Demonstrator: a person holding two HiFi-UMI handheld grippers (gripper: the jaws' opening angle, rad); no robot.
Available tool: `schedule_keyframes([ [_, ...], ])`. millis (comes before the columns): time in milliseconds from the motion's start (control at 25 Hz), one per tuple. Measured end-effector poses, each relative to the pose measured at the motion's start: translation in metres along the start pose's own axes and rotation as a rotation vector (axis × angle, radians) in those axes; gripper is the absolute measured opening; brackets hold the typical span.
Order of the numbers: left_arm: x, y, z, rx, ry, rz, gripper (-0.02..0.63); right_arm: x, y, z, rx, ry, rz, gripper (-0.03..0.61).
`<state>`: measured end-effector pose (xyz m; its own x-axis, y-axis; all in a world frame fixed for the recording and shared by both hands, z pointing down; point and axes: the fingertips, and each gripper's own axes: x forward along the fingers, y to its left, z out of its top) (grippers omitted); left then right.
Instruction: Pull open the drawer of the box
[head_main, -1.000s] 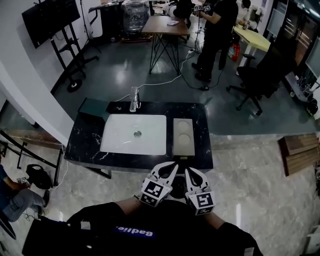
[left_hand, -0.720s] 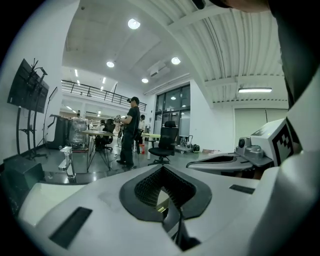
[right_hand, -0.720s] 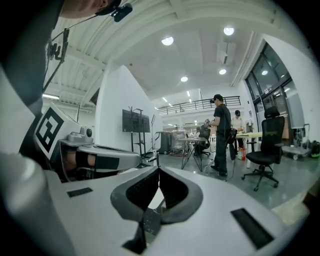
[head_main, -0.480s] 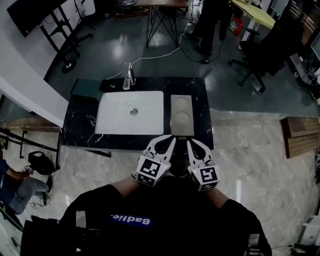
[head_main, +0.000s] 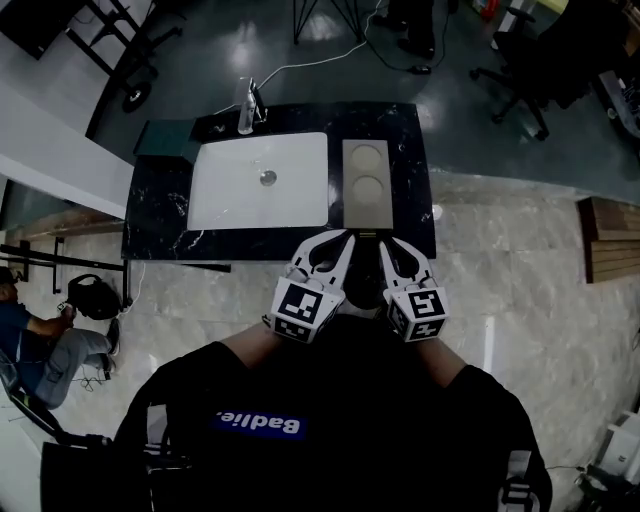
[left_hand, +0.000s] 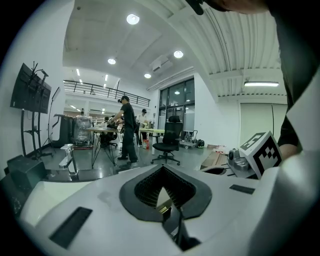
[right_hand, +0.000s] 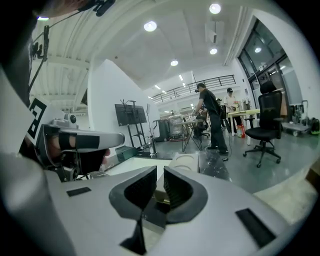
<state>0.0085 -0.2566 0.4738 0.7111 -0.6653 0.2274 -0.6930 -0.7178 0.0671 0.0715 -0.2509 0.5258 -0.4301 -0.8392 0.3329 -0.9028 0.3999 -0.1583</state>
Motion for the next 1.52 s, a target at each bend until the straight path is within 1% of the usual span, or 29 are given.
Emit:
schedule_keyframes([
  [80,0.000,0.000,-0.002,-0.003,0.005,-0.002,-0.008,0.003,-0.001,-0.009,0.034,0.025,0.010,0.038],
  [320,0.000,-0.003,-0.005,0.005,0.013,-0.022,-0.008,0.007,-0.007,-0.032,0.103,0.073,0.002,0.038],
  [400,-0.001,-0.002,-0.006,0.005,0.017,-0.024,-0.008,0.009,-0.007,-0.040,0.138,0.090,0.006,0.058],
  [480,-0.002,-0.001,-0.009,0.005,0.022,-0.027,-0.008,0.013,-0.009,-0.052,0.200,0.109,0.013,0.058],
  [640,-0.008,0.003,-0.011,0.011,0.028,-0.024,-0.008,0.025,-0.011,-0.081,0.353,0.160,0.034,0.058],
  [840,-0.019,0.015,-0.013,0.019,0.036,0.002,-0.008,0.040,-0.013,-0.106,0.476,0.207,0.042,0.058],
  [880,-0.021,0.017,-0.013,0.020,0.036,0.008,-0.008,0.042,-0.014,-0.109,0.503,0.208,0.041,0.067],
  [920,-0.024,0.020,-0.014,0.021,0.038,0.015,-0.008,0.044,-0.015,-0.112,0.530,0.209,0.040,0.091],
  [1120,-0.034,0.031,-0.019,0.024,0.049,0.036,-0.008,0.053,-0.023,-0.123,0.649,0.204,0.013,0.095],
  [1320,-0.043,0.037,-0.020,0.035,0.047,0.056,-0.008,0.060,-0.026,-0.119,0.724,0.144,0.026,0.095],
  [1520,-0.049,0.041,-0.021,0.029,0.051,0.074,-0.008,0.067,-0.035,-0.123,0.816,0.124,0.025,0.095],
])
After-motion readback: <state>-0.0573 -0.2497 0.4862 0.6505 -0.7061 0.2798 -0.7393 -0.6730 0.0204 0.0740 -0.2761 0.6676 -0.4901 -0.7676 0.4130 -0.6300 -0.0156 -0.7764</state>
